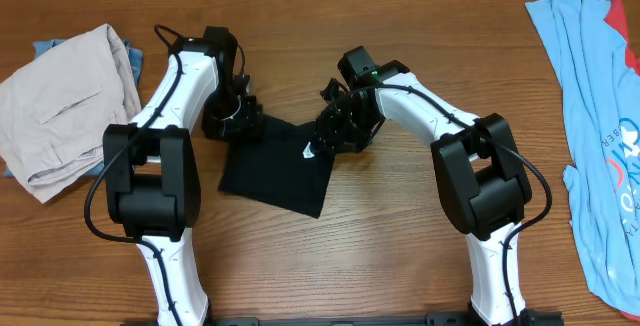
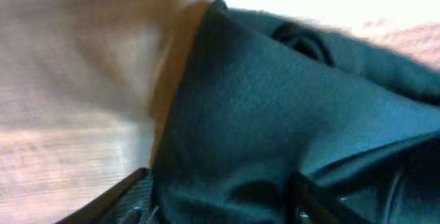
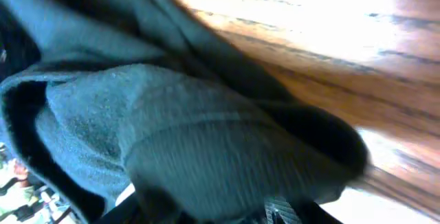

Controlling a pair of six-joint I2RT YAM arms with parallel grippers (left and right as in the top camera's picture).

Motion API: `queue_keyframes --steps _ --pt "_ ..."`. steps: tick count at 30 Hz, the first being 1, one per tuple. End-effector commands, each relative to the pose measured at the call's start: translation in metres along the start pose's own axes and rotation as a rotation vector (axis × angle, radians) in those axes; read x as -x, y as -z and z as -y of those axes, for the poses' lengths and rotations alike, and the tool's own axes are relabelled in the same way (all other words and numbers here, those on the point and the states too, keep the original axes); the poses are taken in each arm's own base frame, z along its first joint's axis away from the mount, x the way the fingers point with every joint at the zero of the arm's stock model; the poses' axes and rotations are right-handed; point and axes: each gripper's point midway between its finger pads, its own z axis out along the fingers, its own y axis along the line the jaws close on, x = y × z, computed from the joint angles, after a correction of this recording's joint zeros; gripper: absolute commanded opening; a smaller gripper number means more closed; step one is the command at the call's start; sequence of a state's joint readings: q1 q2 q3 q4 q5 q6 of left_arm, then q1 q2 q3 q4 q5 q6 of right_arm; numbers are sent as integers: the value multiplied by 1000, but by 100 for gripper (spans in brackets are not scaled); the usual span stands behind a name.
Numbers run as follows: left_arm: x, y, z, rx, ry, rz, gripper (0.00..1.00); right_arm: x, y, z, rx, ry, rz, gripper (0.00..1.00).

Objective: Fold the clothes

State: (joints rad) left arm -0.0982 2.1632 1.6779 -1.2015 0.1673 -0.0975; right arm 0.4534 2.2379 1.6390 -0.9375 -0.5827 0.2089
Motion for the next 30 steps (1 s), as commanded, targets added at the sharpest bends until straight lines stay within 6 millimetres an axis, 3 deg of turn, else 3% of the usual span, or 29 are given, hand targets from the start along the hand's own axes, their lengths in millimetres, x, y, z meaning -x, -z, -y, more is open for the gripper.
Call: queue_keyframes --steps 1,5,10,13,17,22,23,26,30 --pt "-17 -3 -5 30 24 -81 52 14 9 41 -215 -11 73 47" --pt "-43 -6 -3 36 84 -182 45 28 19 66 -358 46 130 47" --pt "-75 -14 1 60 88 -300 43 50 38 76 -482 116 208 48" --pt "-83 -16 2 68 91 -329 42 60 57 76 -550 118 243 52" --pt "-81 -10 4 66 81 -302 39 66 93 56 -581 121 276 54" --pt "-43 27 14 32 22 -67 40 70 159 10 -564 153 385 56" --pt "-15 50 21 11 -12 86 42 65 178 -3 -554 154 408 57" --pt "35 86 35 -18 -114 348 59 44 187 -22 -482 150 374 57" --pt "85 109 51 -59 -184 573 55 12 178 -20 -444 37 263 57"
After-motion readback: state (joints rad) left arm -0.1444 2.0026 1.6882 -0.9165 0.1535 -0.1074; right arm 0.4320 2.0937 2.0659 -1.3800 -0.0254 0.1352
